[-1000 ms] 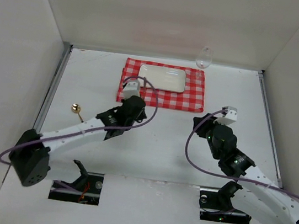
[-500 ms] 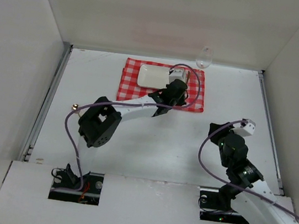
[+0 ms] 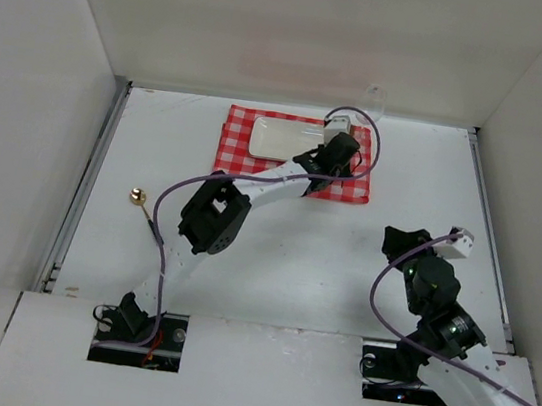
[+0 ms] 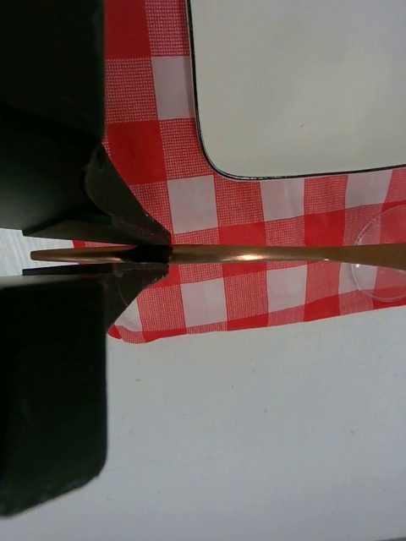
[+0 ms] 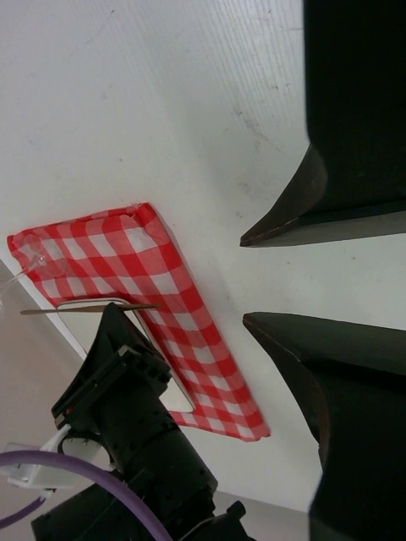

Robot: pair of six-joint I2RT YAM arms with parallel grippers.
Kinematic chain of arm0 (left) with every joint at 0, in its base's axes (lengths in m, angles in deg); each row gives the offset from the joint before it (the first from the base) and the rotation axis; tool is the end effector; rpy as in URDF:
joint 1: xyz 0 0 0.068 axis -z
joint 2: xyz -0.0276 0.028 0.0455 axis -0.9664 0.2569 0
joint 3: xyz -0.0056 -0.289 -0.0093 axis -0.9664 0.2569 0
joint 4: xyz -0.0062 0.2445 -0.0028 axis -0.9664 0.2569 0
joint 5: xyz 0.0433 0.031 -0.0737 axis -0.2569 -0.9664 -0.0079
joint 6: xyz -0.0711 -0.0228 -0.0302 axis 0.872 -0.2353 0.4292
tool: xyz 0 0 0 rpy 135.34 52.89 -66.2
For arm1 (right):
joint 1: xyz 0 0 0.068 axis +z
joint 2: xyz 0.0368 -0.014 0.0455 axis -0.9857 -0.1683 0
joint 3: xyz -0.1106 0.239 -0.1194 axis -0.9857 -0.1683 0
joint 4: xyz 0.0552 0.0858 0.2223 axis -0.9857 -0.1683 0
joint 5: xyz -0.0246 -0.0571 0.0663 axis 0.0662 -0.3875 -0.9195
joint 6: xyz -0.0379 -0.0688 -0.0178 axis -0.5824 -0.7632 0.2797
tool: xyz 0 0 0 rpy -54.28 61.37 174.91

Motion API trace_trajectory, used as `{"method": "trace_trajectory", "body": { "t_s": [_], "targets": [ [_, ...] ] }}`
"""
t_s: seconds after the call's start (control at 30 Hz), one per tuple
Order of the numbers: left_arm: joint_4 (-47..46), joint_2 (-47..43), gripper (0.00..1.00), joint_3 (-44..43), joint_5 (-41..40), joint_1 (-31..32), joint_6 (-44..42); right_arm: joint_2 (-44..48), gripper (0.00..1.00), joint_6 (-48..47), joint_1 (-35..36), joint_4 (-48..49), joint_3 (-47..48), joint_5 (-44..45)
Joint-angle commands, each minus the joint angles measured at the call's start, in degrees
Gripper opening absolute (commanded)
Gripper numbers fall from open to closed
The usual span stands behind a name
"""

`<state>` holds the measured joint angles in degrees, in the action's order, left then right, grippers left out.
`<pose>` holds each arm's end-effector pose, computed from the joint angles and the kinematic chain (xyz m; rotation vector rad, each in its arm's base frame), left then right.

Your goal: Set the dinner table for one person

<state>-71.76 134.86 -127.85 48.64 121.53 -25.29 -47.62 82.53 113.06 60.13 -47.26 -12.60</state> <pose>0.4081 -0.4012 0.2285 -0.0004 2.0454 -0.6459 0.1197 0.0332 0.2501 0.5381 1.6803 0.4574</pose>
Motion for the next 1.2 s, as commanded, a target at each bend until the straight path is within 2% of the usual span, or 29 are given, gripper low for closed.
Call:
{"method": "trace_trajectory", "body": {
  "t_s": [0.0,0.43,1.17],
  "targets": [
    [1.7,0.8,0.02,-4.4,-1.5,-0.6,1.1,1.3,0.43,0.6,0.7,0.2,-0.6,1.4],
    [5.4,10.6,0.02,-18.0,-1.3,-3.1,0.9,0.7,0.45,0.7,1.0,0.7,-1.2,0.8],
    [4.1,15.3,0.03,-23.0,0.6,-3.0,1.7,0.9,0.45,0.6,1.1,1.8,-1.6,-0.4]
  ]
}}
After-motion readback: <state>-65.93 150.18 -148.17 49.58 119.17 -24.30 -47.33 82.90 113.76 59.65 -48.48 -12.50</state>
